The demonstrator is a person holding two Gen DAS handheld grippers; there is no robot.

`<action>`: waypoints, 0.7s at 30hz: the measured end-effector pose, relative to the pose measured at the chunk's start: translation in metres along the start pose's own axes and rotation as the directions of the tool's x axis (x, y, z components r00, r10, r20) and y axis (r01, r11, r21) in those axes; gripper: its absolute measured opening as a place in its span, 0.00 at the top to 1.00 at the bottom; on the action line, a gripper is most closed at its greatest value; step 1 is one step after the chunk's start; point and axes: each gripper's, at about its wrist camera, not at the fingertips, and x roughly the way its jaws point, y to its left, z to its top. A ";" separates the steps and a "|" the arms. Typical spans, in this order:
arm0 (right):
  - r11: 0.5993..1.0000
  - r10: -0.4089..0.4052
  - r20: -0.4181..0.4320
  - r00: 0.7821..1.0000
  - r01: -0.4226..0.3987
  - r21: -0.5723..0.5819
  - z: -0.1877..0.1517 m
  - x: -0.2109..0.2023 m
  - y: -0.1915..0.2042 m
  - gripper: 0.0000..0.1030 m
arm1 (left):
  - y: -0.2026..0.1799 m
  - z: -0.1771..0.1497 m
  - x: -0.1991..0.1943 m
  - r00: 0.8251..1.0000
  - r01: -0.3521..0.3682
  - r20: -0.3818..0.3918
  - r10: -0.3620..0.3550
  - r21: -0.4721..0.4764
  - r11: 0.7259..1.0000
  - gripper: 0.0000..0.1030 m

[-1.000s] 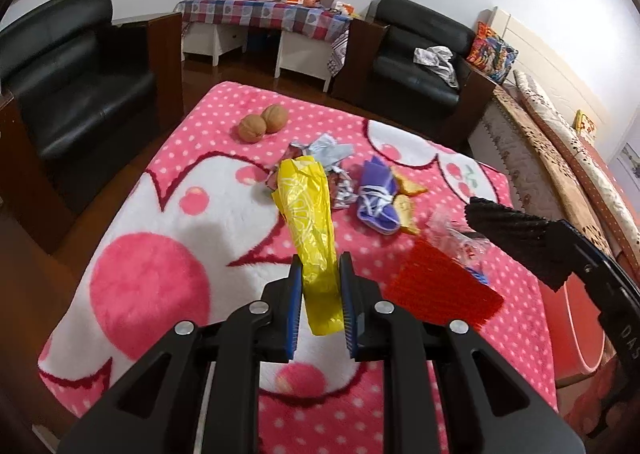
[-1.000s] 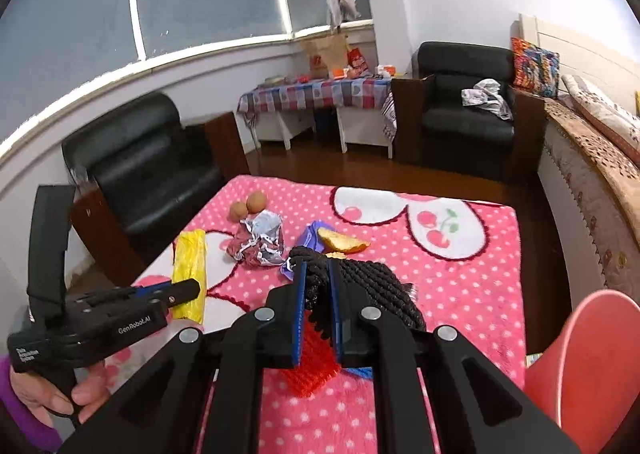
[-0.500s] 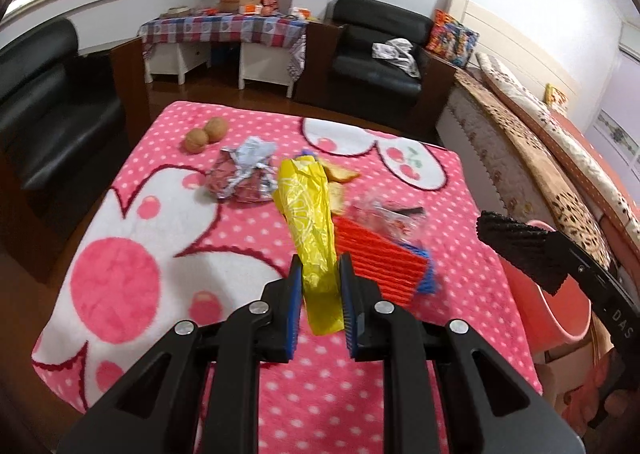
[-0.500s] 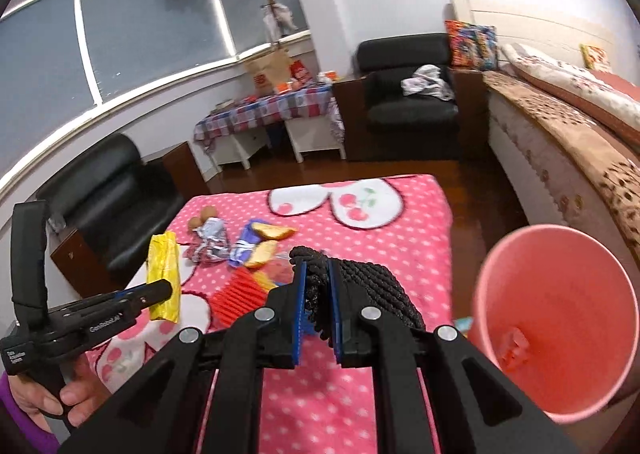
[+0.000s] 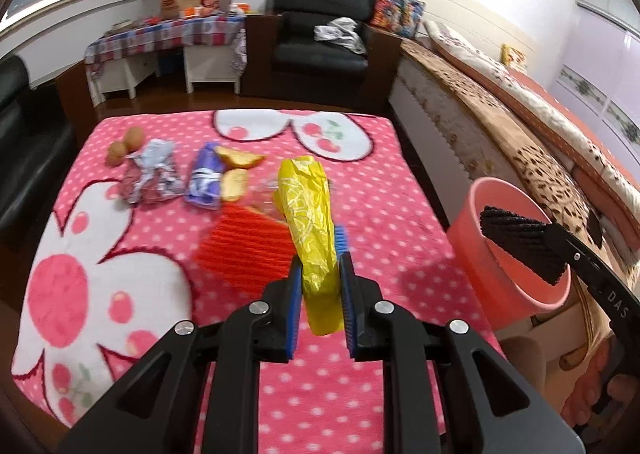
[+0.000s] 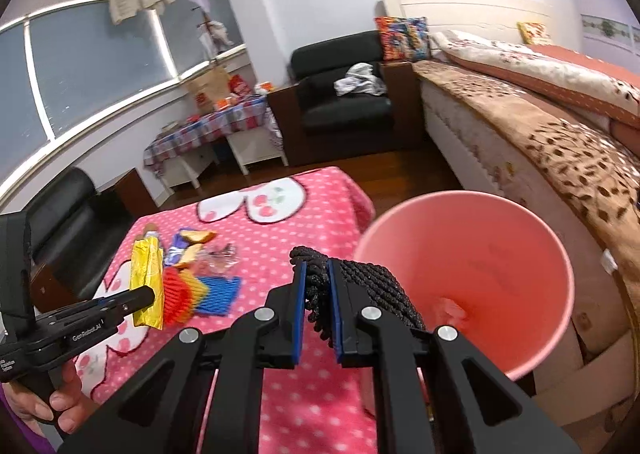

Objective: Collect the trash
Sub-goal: 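Carry both items over the pink bucket and open both tools to drop them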

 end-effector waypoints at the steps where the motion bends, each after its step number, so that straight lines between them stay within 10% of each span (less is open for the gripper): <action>1: 1.000 -0.012 0.000 1.000 0.012 0.008 -0.001 -0.002 -0.006 0.90 | -0.003 0.000 0.001 1.000 0.005 -0.002 -0.005 0.006 1.000 0.83; 21: 0.991 -0.116 0.000 0.993 0.116 0.073 -0.002 -0.016 -0.051 0.90 | -0.092 0.010 0.036 0.987 0.157 -0.053 -0.150 0.167 0.973 0.83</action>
